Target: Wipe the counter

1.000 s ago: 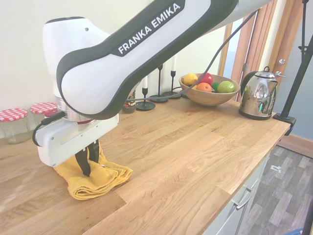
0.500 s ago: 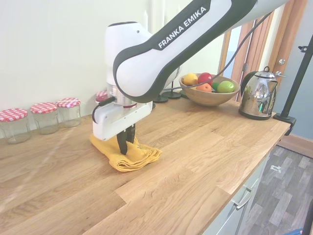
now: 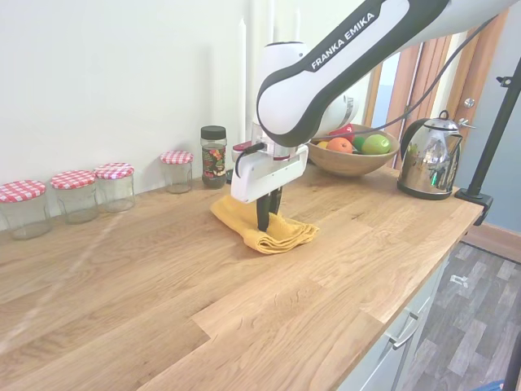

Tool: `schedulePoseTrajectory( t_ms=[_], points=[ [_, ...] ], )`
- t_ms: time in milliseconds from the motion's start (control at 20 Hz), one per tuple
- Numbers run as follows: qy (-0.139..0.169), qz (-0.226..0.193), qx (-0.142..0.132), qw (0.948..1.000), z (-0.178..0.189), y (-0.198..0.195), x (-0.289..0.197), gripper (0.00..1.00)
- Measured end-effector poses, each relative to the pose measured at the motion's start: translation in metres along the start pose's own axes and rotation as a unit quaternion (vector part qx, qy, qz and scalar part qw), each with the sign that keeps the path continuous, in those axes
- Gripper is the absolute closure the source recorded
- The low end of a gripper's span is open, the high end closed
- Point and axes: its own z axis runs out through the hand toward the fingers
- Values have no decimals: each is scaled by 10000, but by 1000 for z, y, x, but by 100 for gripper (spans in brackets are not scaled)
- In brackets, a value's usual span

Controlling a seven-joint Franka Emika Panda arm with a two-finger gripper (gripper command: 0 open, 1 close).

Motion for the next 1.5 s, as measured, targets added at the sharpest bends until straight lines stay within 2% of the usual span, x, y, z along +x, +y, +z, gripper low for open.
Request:
schedulePoseTrajectory(
  t_ms=[550,800,1150,1500],
  points=[
    [-46,288,153,9995,-4,89,60,100],
    [-68,364,172,9992,-6,104,68,100],
    [-126,167,150,9997,-1,71,49,100],
    [71,-103,11,9999,2,-10,-9,100]
  ],
)
